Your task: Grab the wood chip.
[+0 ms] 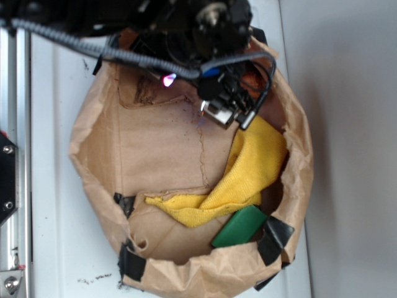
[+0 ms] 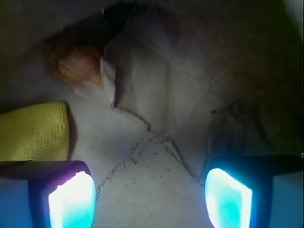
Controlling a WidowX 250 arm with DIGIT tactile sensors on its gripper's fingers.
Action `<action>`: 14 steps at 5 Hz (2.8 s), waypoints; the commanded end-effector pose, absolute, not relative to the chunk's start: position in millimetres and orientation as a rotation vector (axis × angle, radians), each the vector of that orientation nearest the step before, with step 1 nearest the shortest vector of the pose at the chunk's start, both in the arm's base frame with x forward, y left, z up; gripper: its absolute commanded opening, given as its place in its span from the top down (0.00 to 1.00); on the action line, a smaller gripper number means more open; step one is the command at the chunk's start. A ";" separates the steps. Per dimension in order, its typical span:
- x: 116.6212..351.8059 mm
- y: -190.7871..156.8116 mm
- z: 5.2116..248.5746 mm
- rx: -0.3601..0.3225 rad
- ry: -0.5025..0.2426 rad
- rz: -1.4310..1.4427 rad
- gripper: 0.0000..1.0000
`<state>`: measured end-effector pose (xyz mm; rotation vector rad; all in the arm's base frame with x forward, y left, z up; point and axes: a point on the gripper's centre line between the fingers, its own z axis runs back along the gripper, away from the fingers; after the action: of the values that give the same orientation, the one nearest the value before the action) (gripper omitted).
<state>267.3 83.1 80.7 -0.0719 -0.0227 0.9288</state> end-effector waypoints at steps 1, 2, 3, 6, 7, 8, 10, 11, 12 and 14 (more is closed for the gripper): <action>252.1 118.2 101.0 -0.029 -0.074 0.936 0.00; 252.2 122.4 94.0 -0.015 -0.081 0.931 0.00; 259.3 125.3 76.5 -0.023 -0.078 0.904 0.00; 249.4 125.0 68.9 -0.004 -0.107 0.839 0.00; 247.2 113.2 92.7 -0.056 -0.070 0.862 0.00; 244.9 96.5 113.7 -0.065 -0.025 0.948 0.00; 246.3 98.4 92.1 0.078 -0.094 0.996 0.00; 246.3 107.9 80.7 0.107 -0.107 0.993 0.00; 244.4 118.7 70.6 0.146 -0.124 0.997 0.00; 236.9 134.2 63.3 0.170 -0.144 0.973 0.00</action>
<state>244.6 114.7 52.1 0.1581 -0.1112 0.9395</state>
